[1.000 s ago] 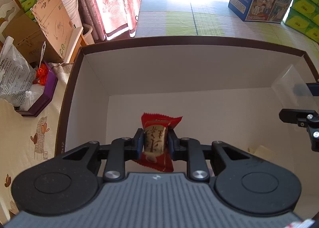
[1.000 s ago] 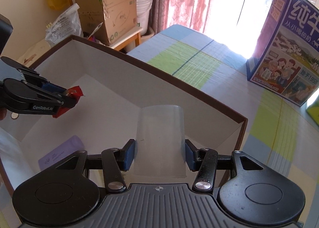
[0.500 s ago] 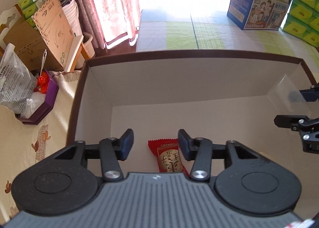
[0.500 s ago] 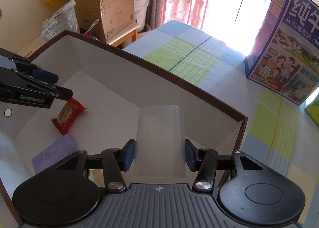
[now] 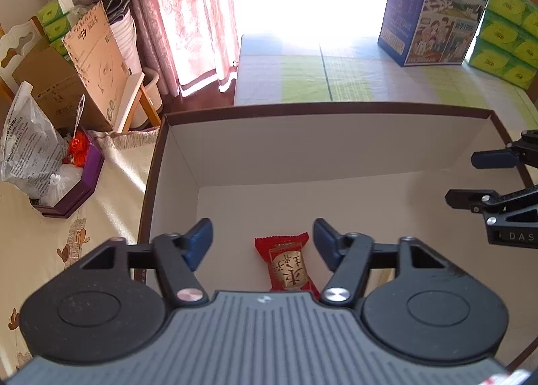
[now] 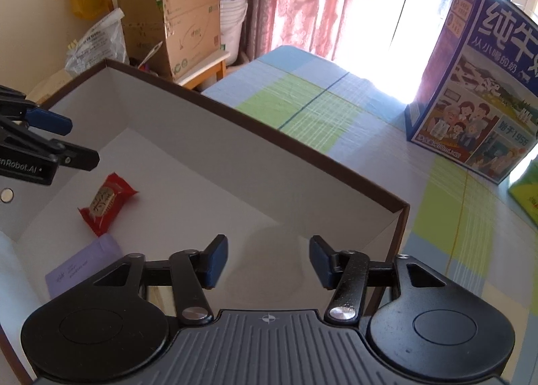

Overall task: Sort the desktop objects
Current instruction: 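Open both tools to drop the packet and cup into the box, then withdraw both tools from the box toward the remaining items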

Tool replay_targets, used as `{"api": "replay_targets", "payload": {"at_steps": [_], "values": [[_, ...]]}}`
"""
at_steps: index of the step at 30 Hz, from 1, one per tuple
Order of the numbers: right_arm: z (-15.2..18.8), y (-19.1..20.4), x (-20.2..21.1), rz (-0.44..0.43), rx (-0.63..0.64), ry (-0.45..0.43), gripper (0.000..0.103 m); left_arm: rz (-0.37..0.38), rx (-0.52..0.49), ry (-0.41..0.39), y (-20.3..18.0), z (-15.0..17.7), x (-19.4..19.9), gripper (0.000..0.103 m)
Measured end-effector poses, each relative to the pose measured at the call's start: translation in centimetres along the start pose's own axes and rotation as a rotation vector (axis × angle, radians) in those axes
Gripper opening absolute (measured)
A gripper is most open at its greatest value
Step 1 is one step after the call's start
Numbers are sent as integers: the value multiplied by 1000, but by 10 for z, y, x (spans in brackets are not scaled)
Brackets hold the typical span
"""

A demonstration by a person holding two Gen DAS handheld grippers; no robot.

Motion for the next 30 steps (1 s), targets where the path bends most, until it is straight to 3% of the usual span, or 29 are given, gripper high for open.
{"api": "replay_targets", "payload": {"at_steps": [2,12,30], "values": [[-1,1,7,-10,9,-30,75,0,3,-11,0,0,5,67],[22,14,62,-33,36,-139,99,16,48,-91,-5,16,58,89],[72,42,152,-105,-17,-275,101,28,132,-153,-36,68,149,93]]}}
Point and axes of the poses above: each gripper's, at about its wrist camera, not at the fingertips, and x roughly against the way its jaws point, y to its left, z to its underside, the point moved 3 cm from there along -x, roughly the way its jaws point, and after that the axes turned 8 degrees about -z, right-handed, at the moved point
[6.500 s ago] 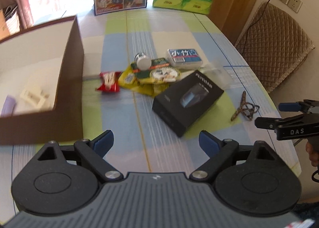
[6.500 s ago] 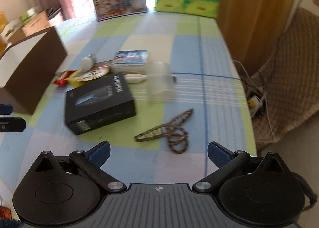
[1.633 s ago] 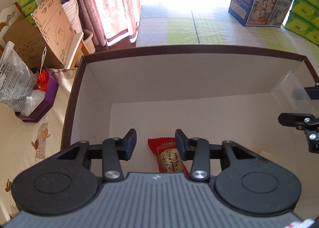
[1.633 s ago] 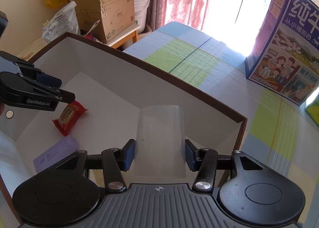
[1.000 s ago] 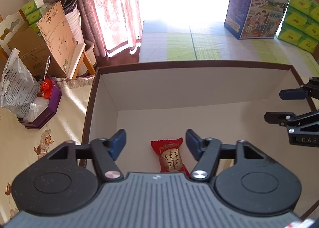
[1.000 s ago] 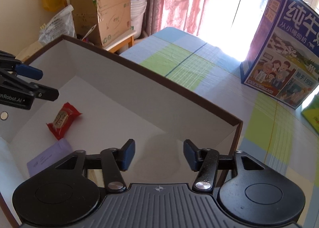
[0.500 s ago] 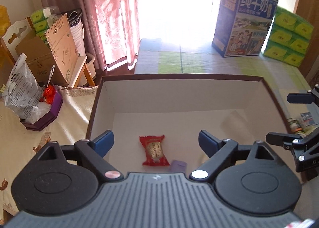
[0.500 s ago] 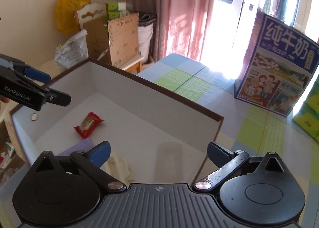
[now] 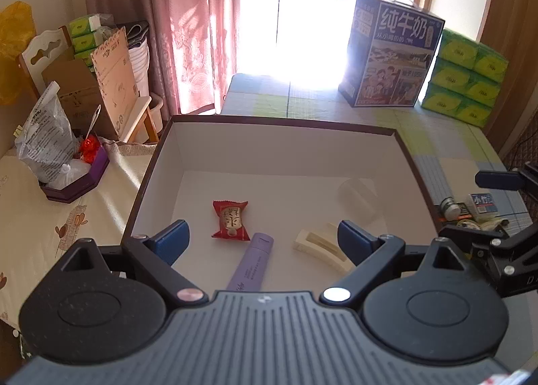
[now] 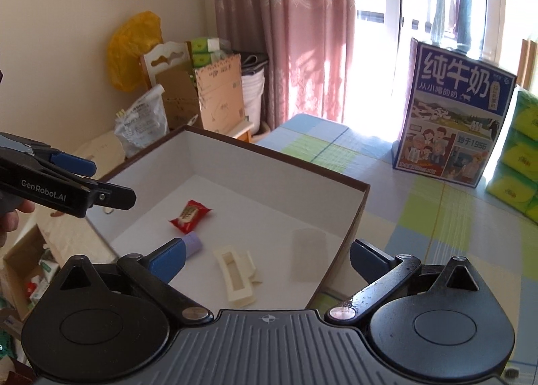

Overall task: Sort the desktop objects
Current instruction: 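Withdraw both tools from the box toward the remaining items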

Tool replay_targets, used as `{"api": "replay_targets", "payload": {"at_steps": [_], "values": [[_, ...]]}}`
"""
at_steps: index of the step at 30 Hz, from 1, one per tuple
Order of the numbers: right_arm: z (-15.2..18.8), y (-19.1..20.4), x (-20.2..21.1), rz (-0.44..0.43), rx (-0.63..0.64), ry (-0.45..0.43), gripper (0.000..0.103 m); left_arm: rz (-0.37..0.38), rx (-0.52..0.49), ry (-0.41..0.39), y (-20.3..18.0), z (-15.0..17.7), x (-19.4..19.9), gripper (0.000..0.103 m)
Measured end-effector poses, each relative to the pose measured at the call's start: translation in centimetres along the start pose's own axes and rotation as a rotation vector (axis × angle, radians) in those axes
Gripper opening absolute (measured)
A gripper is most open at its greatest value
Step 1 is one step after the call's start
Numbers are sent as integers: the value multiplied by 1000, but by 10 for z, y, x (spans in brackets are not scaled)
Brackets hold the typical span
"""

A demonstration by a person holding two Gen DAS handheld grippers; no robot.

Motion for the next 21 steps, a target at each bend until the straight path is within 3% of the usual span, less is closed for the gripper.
{"api": "replay_targets", "payload": {"at_steps": [8,21], "values": [[25,10,41,-39,-10,-7,101,11,-3,-18,-24,26,37,93],[89,-17,106,-19,-112,56,101,82,-30,72,-83,81,58,92]]}}
Point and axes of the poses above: each gripper's, at about its wrist camera, not at the fingertips, and x roughly against the way its jaws point, y to its left, z to its underside, the point moved 3 cm from there along -x, roughly the way its jaws point, and after that the axes turned 8 degrees about -z, right-handed, at the moved point
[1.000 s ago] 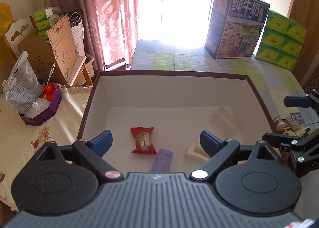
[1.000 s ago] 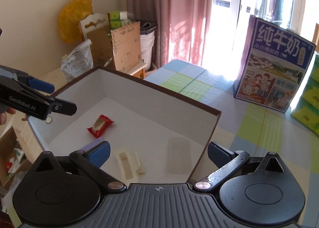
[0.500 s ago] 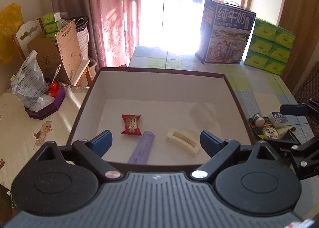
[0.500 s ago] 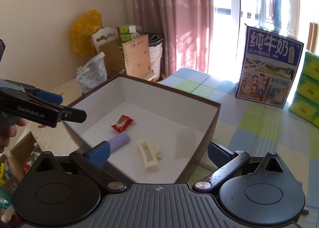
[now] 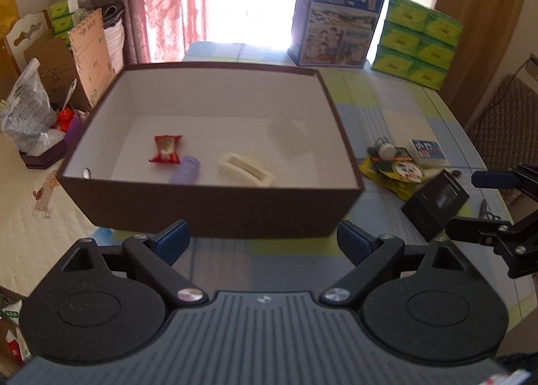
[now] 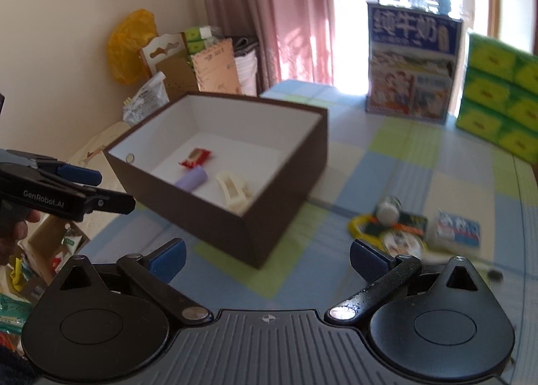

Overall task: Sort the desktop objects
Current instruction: 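Withdraw both tools from the box toward the remaining items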

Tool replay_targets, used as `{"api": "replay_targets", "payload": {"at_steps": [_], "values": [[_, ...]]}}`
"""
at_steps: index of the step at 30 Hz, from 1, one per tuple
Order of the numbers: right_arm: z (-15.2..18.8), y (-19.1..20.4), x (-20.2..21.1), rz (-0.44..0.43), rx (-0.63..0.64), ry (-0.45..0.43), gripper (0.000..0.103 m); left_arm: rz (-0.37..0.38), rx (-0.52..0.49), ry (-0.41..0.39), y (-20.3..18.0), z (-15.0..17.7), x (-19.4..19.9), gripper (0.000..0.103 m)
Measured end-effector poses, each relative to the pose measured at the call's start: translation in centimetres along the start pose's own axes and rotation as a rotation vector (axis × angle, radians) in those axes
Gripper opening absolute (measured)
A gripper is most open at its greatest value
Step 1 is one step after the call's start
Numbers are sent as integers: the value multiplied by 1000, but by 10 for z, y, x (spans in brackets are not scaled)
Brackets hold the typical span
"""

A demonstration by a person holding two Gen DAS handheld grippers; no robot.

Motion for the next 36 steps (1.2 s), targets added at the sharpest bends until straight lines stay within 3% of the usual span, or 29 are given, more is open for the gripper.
{"api": "replay_targets", "payload": {"at_steps": [9,20,29,36], "values": [[39,-43,41,80,-80,58,101,109,-60,35,-65,15,-4,92],[77,-98,85,191,-164,101,101,189,-133,48,-133,19,-17,92],[104,-148,102,302,-232,121,101,227,-176,64,-182,22,-37,92],[122,-183,105,340,-279,123,101,252,-246,72,-215,19,-53,92]]}}
Point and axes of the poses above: each gripper's, at about its wrist camera, not at the fingertips, and x roughly against the way its jaws point, y to its left, z to its underside, the point moved 3 cm from there along -x, roughly the way its jaws point, and after that the axes turned 8 degrees about -z, right-handed, at the moved point
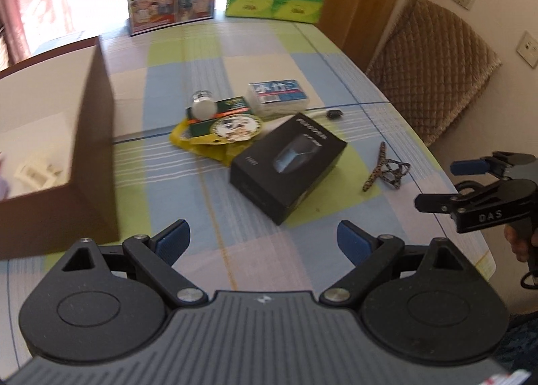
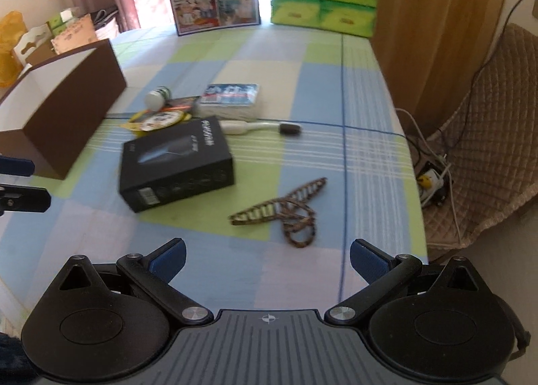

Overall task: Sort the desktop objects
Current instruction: 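Withdraw both tools from the box toward the remaining items, then grasp the black FLYCO shaver box with the left tool while the right tool grasps the brown claw clip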

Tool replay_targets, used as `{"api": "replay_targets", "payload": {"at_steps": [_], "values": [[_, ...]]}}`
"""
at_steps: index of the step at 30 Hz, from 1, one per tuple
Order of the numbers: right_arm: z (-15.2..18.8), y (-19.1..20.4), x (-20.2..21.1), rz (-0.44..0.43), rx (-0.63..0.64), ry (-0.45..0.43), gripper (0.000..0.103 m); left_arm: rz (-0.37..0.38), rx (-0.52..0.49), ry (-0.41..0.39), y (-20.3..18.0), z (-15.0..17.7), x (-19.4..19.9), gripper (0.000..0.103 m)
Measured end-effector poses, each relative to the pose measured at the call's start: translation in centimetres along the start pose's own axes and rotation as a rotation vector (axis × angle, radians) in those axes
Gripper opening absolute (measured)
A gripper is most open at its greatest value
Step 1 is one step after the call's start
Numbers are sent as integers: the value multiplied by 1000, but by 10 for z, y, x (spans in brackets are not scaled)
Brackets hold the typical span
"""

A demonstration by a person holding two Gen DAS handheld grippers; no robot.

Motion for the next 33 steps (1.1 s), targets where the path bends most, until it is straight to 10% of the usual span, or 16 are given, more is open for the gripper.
{"api": "replay_targets", "payload": {"at_steps": [7,12,20,26,33], "values": [[3,-21,-19,20,20,0,99,5,-29,13,-14,-10,-28,92],[1,-28,-35,1,65,10,75,-6,-69,14,-18,-19,-46,92],[-6,-31,-58,-31,156,15,66,0,-164,6,-26,-39,-75,93],[-3,-34,-67,-55,202,54,28,10,-253,1,-32,-52,-97,96],[4,-49,-57,-44,179,61,28,46,-312,27,-38,-59,-122,97]]}}
Point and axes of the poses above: each gripper's, at about its wrist camera, not at the fingertips, and x roughly against the way its jaws point, y to its left, z to its underside, the point moved 3 cm from there along -x, roughly the way its jaws point, and after that the axes turned 8 degrees about -z, right-handed, at the moved point
